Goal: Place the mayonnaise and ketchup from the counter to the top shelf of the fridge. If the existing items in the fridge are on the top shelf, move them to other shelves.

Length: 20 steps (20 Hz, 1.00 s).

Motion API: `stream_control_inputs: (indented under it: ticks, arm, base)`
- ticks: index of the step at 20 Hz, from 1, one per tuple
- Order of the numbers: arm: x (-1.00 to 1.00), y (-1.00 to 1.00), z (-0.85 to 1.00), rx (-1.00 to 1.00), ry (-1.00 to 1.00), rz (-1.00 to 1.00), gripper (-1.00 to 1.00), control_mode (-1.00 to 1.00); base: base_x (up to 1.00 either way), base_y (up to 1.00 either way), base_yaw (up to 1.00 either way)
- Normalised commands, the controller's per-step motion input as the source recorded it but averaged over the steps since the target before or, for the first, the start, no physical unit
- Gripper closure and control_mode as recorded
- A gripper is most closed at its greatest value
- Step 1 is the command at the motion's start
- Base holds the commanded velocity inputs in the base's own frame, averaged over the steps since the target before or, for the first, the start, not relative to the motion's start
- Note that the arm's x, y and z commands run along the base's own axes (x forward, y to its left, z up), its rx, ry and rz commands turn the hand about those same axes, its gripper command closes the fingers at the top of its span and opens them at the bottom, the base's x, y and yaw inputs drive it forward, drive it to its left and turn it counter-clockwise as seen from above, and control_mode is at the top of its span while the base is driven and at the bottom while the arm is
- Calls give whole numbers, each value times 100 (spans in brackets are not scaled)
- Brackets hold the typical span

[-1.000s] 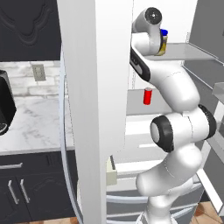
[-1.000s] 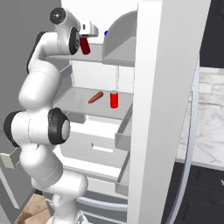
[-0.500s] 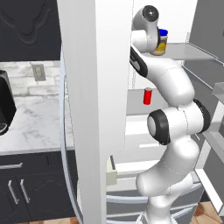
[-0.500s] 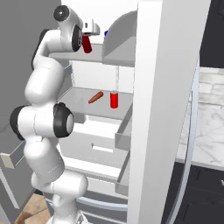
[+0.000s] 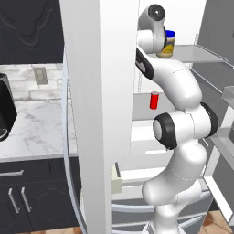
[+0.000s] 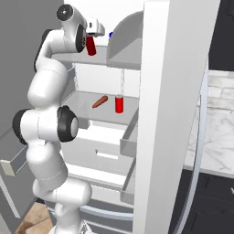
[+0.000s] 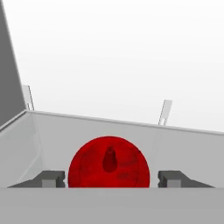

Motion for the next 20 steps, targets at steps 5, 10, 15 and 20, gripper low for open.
stream_control_inputs:
  ticks: [5, 10, 15, 20]
  arm:
    - [1, 0, 0, 0, 0, 0, -100, -100]
    - [13, 0, 0, 0, 0, 0, -100, -100]
    - [27, 0, 0, 0, 0, 0, -100, -100]
    - [20, 0, 0, 0, 0, 0, -100, -100]
  base:
    - [0, 0, 0]
    - [0, 0, 0]
    - [0, 0, 0]
    - [0, 0, 0]
